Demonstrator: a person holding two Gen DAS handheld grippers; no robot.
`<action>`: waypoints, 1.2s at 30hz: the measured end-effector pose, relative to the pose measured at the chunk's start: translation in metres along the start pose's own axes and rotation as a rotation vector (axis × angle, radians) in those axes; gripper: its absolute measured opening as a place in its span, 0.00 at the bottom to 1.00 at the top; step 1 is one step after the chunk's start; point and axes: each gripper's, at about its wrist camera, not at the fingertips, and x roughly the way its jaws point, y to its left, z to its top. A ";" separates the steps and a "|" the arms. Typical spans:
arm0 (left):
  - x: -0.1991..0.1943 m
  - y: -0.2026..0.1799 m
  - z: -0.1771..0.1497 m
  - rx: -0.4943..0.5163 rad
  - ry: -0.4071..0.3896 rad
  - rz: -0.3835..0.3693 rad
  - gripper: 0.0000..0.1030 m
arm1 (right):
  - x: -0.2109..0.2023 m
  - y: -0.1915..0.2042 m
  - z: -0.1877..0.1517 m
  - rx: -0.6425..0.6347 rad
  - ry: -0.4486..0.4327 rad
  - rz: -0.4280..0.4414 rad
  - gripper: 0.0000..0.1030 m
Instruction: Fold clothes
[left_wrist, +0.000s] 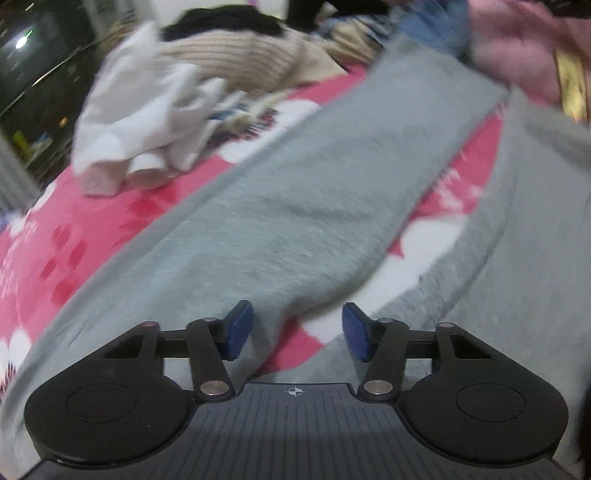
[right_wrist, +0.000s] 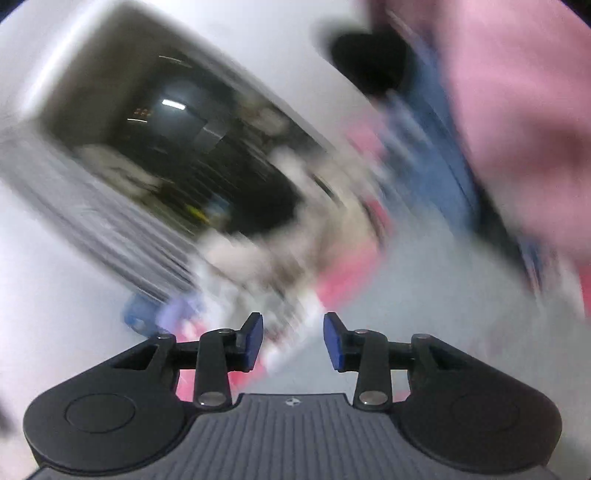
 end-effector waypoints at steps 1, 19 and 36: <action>0.003 -0.005 -0.002 0.025 0.005 0.004 0.50 | 0.012 -0.017 -0.005 0.055 0.020 -0.033 0.38; 0.018 -0.019 -0.004 0.101 -0.018 0.048 0.23 | 0.109 -0.116 -0.024 0.461 0.081 -0.298 0.30; 0.018 0.006 -0.002 0.007 0.049 -0.215 0.03 | 0.118 -0.101 -0.006 0.103 -0.025 -0.461 0.07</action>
